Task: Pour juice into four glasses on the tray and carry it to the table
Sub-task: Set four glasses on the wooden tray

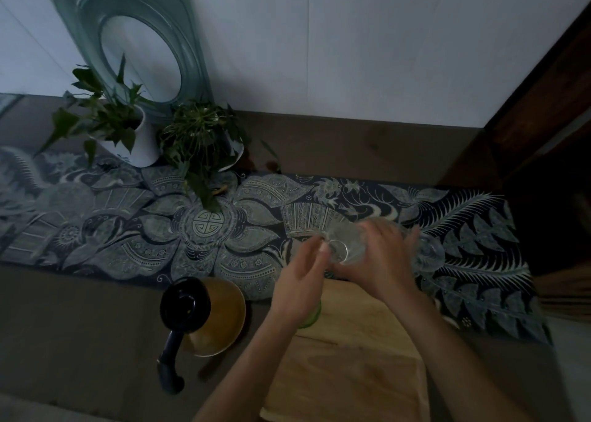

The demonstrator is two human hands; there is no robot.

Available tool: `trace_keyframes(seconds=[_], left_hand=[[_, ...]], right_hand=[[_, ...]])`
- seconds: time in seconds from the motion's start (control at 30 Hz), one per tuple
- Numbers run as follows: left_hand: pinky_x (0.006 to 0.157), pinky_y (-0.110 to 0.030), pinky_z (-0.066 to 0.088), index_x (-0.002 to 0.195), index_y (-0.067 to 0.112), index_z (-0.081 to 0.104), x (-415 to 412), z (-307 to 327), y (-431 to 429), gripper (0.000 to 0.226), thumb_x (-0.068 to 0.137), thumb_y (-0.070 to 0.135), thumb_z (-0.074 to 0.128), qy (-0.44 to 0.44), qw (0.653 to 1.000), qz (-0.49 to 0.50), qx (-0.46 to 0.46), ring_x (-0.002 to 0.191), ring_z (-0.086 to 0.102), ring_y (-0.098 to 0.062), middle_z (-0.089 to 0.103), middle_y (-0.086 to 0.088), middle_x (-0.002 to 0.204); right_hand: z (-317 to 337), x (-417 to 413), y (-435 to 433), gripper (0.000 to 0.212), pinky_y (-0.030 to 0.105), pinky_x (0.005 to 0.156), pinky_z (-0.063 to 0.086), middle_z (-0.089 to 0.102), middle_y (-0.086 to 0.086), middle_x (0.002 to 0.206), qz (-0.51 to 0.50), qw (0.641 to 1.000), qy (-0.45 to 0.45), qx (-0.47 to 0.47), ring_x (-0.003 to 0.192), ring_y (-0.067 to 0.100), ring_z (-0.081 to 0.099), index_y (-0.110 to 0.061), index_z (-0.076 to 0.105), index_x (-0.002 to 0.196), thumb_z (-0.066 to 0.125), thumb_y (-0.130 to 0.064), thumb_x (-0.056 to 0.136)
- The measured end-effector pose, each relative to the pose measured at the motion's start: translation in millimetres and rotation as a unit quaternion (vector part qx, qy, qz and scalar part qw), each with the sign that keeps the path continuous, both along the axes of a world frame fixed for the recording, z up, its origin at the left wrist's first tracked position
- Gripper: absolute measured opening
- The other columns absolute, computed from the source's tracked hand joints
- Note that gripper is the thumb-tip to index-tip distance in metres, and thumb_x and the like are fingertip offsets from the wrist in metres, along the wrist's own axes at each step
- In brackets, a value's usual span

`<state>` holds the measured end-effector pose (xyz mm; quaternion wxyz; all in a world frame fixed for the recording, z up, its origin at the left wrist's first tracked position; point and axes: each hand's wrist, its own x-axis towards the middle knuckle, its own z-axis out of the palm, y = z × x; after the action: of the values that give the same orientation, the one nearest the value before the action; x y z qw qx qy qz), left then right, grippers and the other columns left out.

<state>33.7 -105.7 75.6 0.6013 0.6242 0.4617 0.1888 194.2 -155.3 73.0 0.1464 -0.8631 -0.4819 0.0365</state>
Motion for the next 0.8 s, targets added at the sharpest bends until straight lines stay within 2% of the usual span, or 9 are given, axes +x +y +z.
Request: trace_keyframes(seconds=[0.1, 0.3, 0.43, 0.53, 0.6, 0.7, 0.8], left_hand=[[0.101, -0.032, 0.052, 0.142, 0.041, 0.050, -7.2, -5.3, -29.4, 0.059, 0.090, 0.069, 0.054, -0.032, 0.999, -0.022, -0.011, 0.120, 0.060, 0.004, 0.064, 0.018, 0.134], [0.099, -0.027, 0.052, 0.141, 0.034, 0.052, -12.1, -32.6, -79.7, 0.061, 0.088, 0.062, 0.060, -0.031, 0.997, -0.030, -0.071, 0.118, 0.062, 0.004, 0.066, 0.016, 0.133], [0.097, -0.020, 0.050, 0.139, 0.026, 0.055, -9.8, -58.4, -99.0, 0.046, 0.097, 0.043, 0.063, -0.014, 0.993, -0.017, -0.113, 0.120, 0.061, 0.004, 0.066, 0.006, 0.134], [0.094, -0.014, 0.048, 0.136, 0.030, 0.056, -6.6, -67.8, -107.5, 0.055, 0.088, 0.056, 0.062, 0.002, 0.992, -0.019, -0.125, 0.119, 0.060, 0.008, 0.066, 0.009, 0.133], [0.094, -0.013, 0.048, 0.130, 0.039, 0.057, -4.2, -72.3, -111.2, 0.055, 0.081, 0.064, 0.061, 0.014, 0.993, -0.017, -0.119, 0.117, 0.060, 0.009, 0.067, 0.011, 0.130], [0.099, -0.020, 0.049, 0.116, 0.050, 0.058, -2.1, -79.8, -115.0, 0.046, 0.075, 0.072, 0.060, 0.027, 0.994, -0.013, -0.107, 0.114, 0.061, 0.011, 0.069, 0.014, 0.126], [0.101, -0.025, 0.049, 0.114, 0.054, 0.057, -2.3, -85.4, -118.3, 0.044, 0.075, 0.074, 0.059, 0.034, 0.994, -0.019, -0.106, 0.111, 0.062, 0.010, 0.069, 0.018, 0.124]], right_hand=[[2.1, -5.4, -33.8, 0.088, 0.067, 0.116, 0.005, 0.069, -0.002, 0.104, -0.006, 1.000, 0.002, 0.020, 0.111, 0.025, 0.060, -0.022, 0.064, 0.110, 0.057, -0.090, 0.056], [-19.6, -7.5, -87.2, 0.083, 0.066, 0.117, 0.003, 0.068, -0.006, 0.102, -0.004, 0.999, 0.010, -0.045, 0.110, 0.022, 0.060, -0.025, 0.066, 0.107, 0.062, -0.085, 0.049], [-38.0, -7.6, -109.4, 0.088, 0.065, 0.118, -0.002, 0.067, -0.006, 0.107, -0.005, 0.994, 0.025, -0.105, 0.115, 0.021, 0.057, -0.025, 0.064, 0.111, 0.057, -0.088, 0.050], [-44.4, -6.5, -117.5, 0.089, 0.064, 0.118, -0.006, 0.065, -0.009, 0.116, 0.002, 0.990, 0.035, -0.134, 0.125, 0.018, 0.051, -0.032, 0.061, 0.122, 0.055, -0.087, 0.052], [-47.1, -4.9, -119.1, 0.089, 0.065, 0.117, -0.008, 0.063, -0.011, 0.122, 0.004, 0.987, 0.039, -0.154, 0.129, 0.016, 0.047, -0.036, 0.057, 0.126, 0.056, -0.086, 0.052], [-52.0, -2.8, -122.0, 0.092, 0.065, 0.116, -0.010, 0.062, -0.012, 0.124, 0.005, 0.984, 0.035, -0.177, 0.131, 0.015, 0.046, -0.037, 0.054, 0.127, 0.054, -0.088, 0.051], [-59.8, -2.0, -127.7, 0.093, 0.065, 0.117, -0.009, 0.065, -0.009, 0.120, 0.008, 0.985, 0.035, -0.169, 0.127, 0.018, 0.050, -0.032, 0.056, 0.125, 0.052, -0.088, 0.051]])
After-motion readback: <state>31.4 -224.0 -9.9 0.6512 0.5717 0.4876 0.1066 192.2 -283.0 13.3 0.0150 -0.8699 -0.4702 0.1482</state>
